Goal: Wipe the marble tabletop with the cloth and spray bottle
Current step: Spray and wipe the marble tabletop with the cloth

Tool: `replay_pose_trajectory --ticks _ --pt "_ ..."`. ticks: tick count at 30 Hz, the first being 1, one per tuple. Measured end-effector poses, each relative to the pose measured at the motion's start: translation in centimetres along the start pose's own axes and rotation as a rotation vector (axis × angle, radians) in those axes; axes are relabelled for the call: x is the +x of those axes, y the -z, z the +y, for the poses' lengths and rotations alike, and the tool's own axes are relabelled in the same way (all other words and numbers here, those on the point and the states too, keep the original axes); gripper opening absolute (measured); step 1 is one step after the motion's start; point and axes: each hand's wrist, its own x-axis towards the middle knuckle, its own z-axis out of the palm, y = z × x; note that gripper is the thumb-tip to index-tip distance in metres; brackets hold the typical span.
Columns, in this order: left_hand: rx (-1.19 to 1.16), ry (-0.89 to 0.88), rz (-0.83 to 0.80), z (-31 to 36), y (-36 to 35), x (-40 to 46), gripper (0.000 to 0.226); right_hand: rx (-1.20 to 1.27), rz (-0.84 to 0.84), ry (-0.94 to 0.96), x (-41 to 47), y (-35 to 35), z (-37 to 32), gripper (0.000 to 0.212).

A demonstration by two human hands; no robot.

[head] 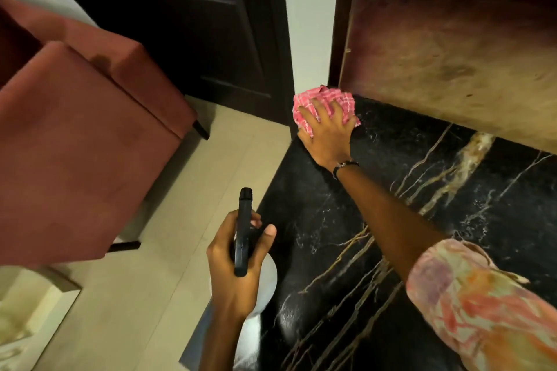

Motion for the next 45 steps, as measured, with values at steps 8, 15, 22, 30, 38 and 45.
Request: replay_pose_trajectory --ticks 8,15,22,30,38,45 --pt "0.076 0.08 0.102 -1.0 6.7 -5.3 0.028 -0.002 -0.06 0.285 -12.2 0.3 -6.7 0.047" --pt "0.105 0.137 0.206 -2.7 11.4 -11.4 0.016 0.007 -0.22 0.525 -23.4 -0.3 -12.7 0.053" --pt "0.118 0.22 0.342 -4.9 14.5 -16.6 0.032 0.066 -0.314 0.772 -34.5 -1.0 -18.2 0.057" --pt "0.133 0.225 0.415 -6.2 16.5 -20.0 0.038 -0.187 -0.52 0.852 -33.4 -0.4 -22.7 0.05" --pt "0.099 0.212 0.36 -5.9 15.2 -21.1 0.029 -0.148 -0.44 0.783 -37.0 -0.1 -18.3 0.084" --pt "0.043 0.15 0.225 -4.6 11.2 -23.0 0.018 -0.191 -0.474 0.728 -43.2 1.8 -9.7 0.079"
